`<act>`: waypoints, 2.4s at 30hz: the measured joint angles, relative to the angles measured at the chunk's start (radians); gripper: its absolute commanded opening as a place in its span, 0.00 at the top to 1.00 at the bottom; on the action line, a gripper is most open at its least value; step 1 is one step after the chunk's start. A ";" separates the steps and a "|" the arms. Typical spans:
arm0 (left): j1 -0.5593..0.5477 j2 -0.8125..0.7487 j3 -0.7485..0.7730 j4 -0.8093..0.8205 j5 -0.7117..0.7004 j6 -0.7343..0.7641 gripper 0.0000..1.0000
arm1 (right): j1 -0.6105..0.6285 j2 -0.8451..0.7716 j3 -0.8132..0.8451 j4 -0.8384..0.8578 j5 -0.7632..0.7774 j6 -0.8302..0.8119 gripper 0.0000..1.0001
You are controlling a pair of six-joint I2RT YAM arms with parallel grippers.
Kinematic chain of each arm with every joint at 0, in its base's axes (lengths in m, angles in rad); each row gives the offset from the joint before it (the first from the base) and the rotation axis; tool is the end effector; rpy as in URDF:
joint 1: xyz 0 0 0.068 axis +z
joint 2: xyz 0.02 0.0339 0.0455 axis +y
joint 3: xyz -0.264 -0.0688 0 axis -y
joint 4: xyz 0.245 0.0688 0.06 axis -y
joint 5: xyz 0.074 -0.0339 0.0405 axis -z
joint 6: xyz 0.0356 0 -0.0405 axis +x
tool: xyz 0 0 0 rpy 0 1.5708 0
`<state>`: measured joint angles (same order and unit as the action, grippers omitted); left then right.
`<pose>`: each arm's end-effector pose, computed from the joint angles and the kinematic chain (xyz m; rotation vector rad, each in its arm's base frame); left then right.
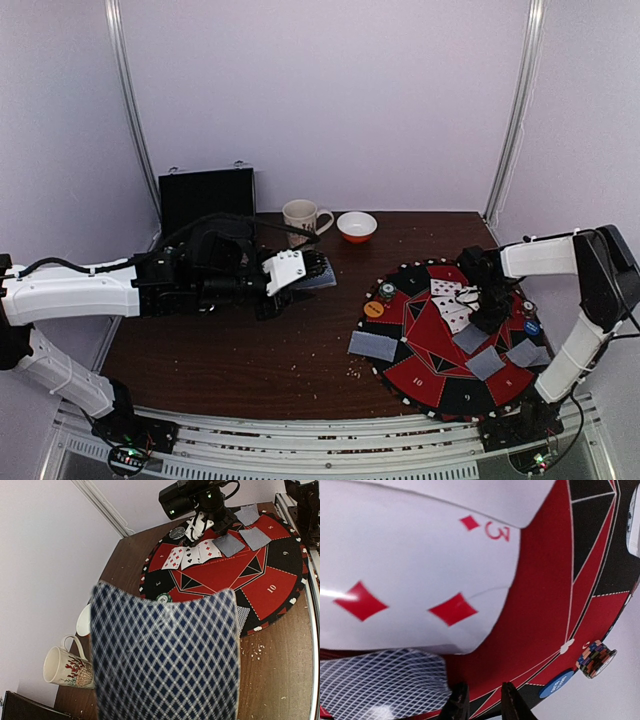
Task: Distribute texas hold em gaming equipment
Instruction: Adjust the poker card in the community card area, then place the poker card at the center of the board.
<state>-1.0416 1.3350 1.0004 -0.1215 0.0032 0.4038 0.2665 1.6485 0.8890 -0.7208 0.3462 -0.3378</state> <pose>0.1553 -0.2658 0.2981 1.3579 1.5368 -0.4038 0.2629 0.0592 0.1445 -0.8753 2.8885 -0.5323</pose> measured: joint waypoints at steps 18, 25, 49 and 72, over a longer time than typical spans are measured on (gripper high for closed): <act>0.000 0.000 0.000 0.000 0.000 0.003 0.68 | 0.012 -0.136 -0.046 -0.058 -0.039 -0.021 0.72; 0.000 0.000 0.000 0.000 0.001 0.003 0.68 | 0.036 -0.184 0.112 -0.063 -0.089 0.003 0.67; 0.000 0.277 -0.189 0.103 0.099 -0.178 0.68 | 0.037 -0.615 0.167 0.193 -0.493 0.177 0.51; -0.060 0.445 -0.172 0.200 0.106 -0.290 0.38 | 0.106 -0.618 0.165 0.170 -0.658 0.215 0.44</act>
<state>-1.1015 1.7798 0.8280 0.0788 0.1089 0.1135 0.3721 1.0302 1.0538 -0.5507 -0.3122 -0.1226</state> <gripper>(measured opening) 0.567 0.548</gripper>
